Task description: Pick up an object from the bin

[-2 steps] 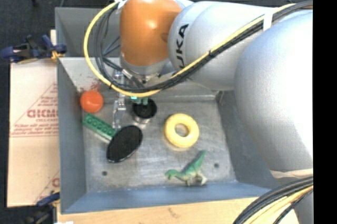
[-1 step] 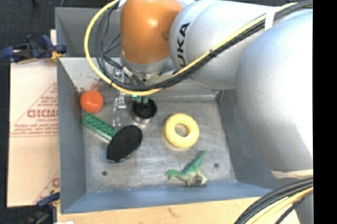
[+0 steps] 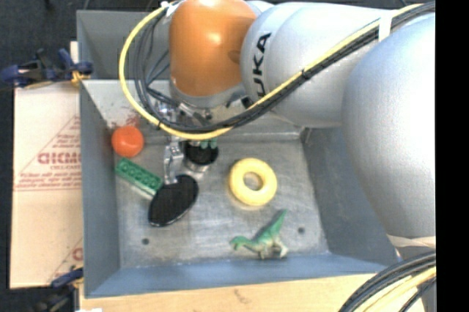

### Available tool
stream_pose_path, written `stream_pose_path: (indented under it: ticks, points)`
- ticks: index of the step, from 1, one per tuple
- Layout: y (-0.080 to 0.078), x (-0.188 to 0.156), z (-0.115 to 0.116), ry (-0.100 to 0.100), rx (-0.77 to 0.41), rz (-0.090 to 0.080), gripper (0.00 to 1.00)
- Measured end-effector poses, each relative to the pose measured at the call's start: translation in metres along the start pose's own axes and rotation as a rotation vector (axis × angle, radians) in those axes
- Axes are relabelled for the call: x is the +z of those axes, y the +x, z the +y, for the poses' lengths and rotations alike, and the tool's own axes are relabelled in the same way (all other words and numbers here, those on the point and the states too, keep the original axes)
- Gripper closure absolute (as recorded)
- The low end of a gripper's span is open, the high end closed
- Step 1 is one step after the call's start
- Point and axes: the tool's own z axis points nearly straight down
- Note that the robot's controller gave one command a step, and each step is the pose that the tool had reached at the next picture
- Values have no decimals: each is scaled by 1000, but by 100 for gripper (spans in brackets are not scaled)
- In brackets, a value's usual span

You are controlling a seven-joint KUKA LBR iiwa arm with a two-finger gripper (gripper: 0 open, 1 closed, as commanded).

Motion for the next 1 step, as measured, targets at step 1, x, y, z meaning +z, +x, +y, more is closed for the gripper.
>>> stream_pose_path:
  ticks: [1]
  points:
    - [10,11,-8,-1,-191,-3,0]
